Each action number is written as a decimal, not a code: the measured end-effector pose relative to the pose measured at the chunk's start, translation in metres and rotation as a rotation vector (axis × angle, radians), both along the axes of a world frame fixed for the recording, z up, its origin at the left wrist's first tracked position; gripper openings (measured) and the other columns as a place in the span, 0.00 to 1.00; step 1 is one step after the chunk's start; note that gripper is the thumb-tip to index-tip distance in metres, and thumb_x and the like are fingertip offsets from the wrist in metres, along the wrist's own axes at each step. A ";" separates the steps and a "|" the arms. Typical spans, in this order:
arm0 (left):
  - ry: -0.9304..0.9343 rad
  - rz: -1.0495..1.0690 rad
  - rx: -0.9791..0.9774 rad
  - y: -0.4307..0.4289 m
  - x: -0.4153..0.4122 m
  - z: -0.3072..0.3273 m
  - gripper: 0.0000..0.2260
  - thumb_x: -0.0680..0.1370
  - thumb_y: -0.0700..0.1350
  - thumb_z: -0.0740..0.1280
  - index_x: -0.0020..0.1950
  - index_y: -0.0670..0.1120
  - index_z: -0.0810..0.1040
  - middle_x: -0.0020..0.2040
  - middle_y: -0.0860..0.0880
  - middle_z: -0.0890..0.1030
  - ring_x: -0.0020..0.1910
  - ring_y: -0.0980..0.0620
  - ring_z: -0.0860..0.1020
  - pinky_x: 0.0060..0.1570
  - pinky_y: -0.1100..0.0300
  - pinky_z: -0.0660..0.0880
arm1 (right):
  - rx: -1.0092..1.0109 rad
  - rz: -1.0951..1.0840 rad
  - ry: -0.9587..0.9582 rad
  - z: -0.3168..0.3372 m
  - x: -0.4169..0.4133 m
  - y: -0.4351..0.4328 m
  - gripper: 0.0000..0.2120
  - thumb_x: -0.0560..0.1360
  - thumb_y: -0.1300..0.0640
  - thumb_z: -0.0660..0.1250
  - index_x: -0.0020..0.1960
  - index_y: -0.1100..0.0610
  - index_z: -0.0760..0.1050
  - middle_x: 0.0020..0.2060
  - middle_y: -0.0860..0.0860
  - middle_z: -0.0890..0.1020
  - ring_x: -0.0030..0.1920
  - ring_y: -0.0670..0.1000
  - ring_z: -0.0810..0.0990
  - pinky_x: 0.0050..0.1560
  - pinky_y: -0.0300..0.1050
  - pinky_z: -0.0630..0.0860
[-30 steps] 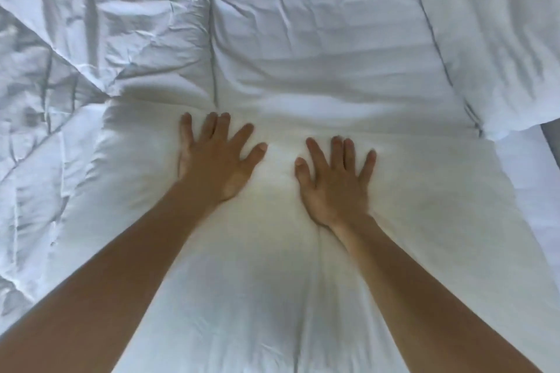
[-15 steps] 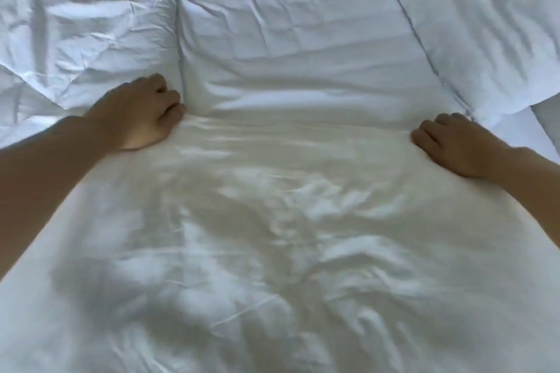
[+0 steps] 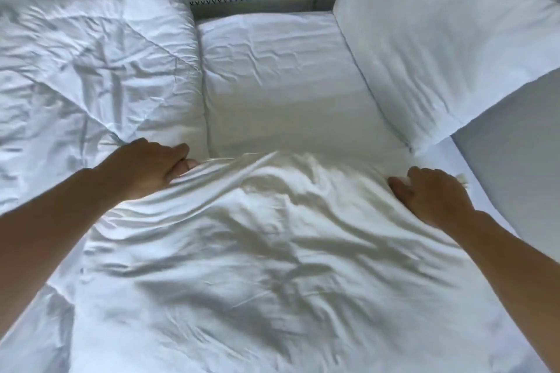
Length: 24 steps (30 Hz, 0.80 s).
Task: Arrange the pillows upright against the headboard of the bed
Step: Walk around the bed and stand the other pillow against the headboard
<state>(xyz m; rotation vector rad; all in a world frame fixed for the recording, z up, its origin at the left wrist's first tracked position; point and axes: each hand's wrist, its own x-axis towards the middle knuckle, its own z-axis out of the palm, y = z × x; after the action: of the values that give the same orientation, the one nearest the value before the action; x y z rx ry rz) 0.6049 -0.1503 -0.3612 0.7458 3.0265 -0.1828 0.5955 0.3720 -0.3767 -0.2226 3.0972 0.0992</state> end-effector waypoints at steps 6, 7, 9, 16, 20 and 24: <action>-0.189 0.209 0.208 0.024 0.078 0.121 0.30 0.76 0.70 0.41 0.45 0.53 0.75 0.42 0.52 0.81 0.53 0.45 0.80 0.48 0.54 0.71 | 0.053 -0.037 -0.082 0.109 0.087 0.003 0.37 0.75 0.28 0.40 0.30 0.55 0.71 0.29 0.50 0.76 0.37 0.56 0.78 0.41 0.48 0.67; -0.241 0.214 0.206 0.029 0.097 0.140 0.28 0.78 0.70 0.44 0.46 0.56 0.78 0.44 0.53 0.82 0.54 0.46 0.80 0.49 0.56 0.69 | 0.039 -0.038 -0.077 0.124 0.108 0.008 0.37 0.74 0.27 0.39 0.29 0.54 0.69 0.28 0.50 0.75 0.36 0.56 0.78 0.41 0.48 0.68; -0.374 0.238 0.168 0.035 0.134 0.175 0.19 0.80 0.67 0.50 0.42 0.63 0.77 0.45 0.55 0.81 0.56 0.48 0.79 0.50 0.56 0.68 | 0.019 -0.037 -0.077 0.160 0.148 0.016 0.38 0.73 0.24 0.39 0.27 0.53 0.66 0.26 0.50 0.73 0.34 0.57 0.78 0.38 0.48 0.70; -0.132 0.254 0.268 -0.002 0.267 0.221 0.40 0.70 0.79 0.43 0.40 0.52 0.84 0.37 0.49 0.85 0.43 0.44 0.84 0.43 0.53 0.77 | -0.145 -0.106 0.218 0.235 0.312 0.036 0.35 0.79 0.32 0.49 0.25 0.56 0.64 0.20 0.53 0.70 0.24 0.59 0.74 0.26 0.44 0.69; -0.048 0.308 0.368 -0.003 0.290 0.225 0.29 0.74 0.72 0.50 0.26 0.52 0.67 0.23 0.51 0.72 0.34 0.40 0.82 0.36 0.52 0.76 | -0.078 -0.116 0.165 0.240 0.349 0.037 0.33 0.78 0.31 0.48 0.26 0.55 0.60 0.19 0.50 0.66 0.22 0.55 0.68 0.25 0.41 0.67; 0.052 0.236 0.350 0.005 0.301 0.247 0.27 0.76 0.67 0.53 0.28 0.48 0.66 0.21 0.51 0.68 0.29 0.40 0.80 0.31 0.54 0.73 | -0.094 -0.202 0.183 0.253 0.373 0.049 0.35 0.77 0.30 0.50 0.26 0.58 0.62 0.19 0.50 0.67 0.22 0.55 0.70 0.25 0.45 0.73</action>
<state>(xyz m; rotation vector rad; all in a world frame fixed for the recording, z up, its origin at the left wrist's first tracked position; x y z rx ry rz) 0.9063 -0.1456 -0.1144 0.3905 3.2000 0.3444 0.9683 0.4209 -0.1236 0.1043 3.2872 -0.0333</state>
